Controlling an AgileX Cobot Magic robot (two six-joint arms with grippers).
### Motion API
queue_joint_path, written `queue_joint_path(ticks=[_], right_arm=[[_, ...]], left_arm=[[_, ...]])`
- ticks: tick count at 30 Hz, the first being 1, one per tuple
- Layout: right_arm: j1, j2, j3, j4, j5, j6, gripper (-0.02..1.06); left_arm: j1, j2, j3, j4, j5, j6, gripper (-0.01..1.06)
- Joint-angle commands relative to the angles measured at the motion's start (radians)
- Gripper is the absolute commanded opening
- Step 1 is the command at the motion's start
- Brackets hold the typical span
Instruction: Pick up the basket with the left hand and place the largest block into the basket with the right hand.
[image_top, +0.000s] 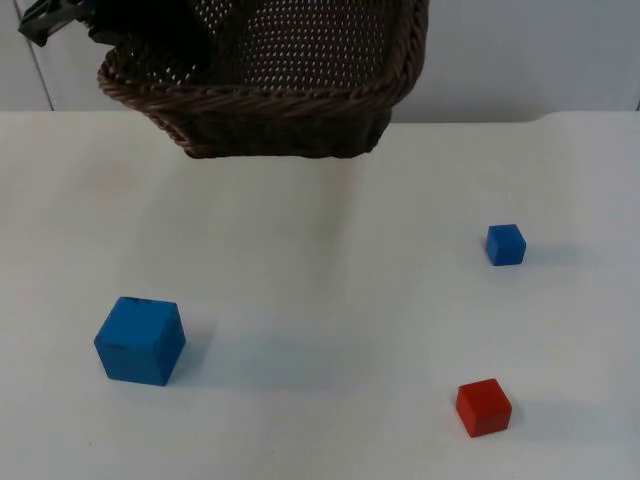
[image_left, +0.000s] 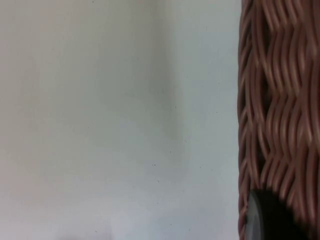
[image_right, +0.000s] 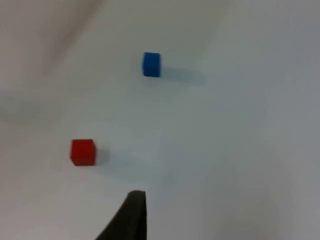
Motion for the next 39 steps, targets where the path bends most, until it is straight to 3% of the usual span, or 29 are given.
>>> queue_joint_path(ticks=[1, 5, 11, 18, 22, 23, 28, 29, 33, 39], right_arm=[[-0.002, 0.067, -0.023, 0.067, -0.046, -0.061, 1.05], [-0.002, 0.261, -0.043, 0.242, -0.097, -0.241, 1.05], [0.017, 0.473, -0.046, 0.402, -0.117, -0.396, 1.05], [0.169, 0.616, -0.046, 0.402, -0.204, -0.401, 1.05], [0.401, 0.709, -0.046, 0.398, -0.345, -0.401, 1.05], [0.401, 0.709, -0.046, 0.398, -0.345, -0.401, 1.05], [0.636, 0.837, -0.046, 0.396, -0.497, -0.401, 1.05], [0.636, 0.837, -0.046, 0.396, -0.497, -0.401, 1.05], [0.773, 0.960, -0.046, 0.395, -0.636, -0.401, 1.05], [0.892, 1.109, -0.046, 0.395, -0.812, -0.401, 1.05]], left_arm=[[0.001, -0.015, -0.002, -0.022, -0.010, -0.006, 0.00], [0.001, -0.015, -0.002, -0.022, -0.010, -0.006, 0.00], [0.001, -0.015, -0.002, -0.025, -0.010, -0.006, 0.00], [0.001, -0.015, -0.002, -0.027, -0.010, -0.006, 0.00], [0.001, -0.015, -0.002, -0.027, -0.010, -0.006, 0.00], [0.001, -0.015, -0.002, -0.027, -0.010, -0.006, 0.00], [0.001, -0.015, -0.002, -0.027, -0.010, -0.006, 0.00], [0.001, -0.015, -0.002, -0.027, -0.010, -0.006, 0.00], [0.001, -0.015, -0.002, -0.027, -0.010, -0.006, 0.00], [0.001, -0.015, -0.002, -0.027, -0.010, -0.006, 0.00]])
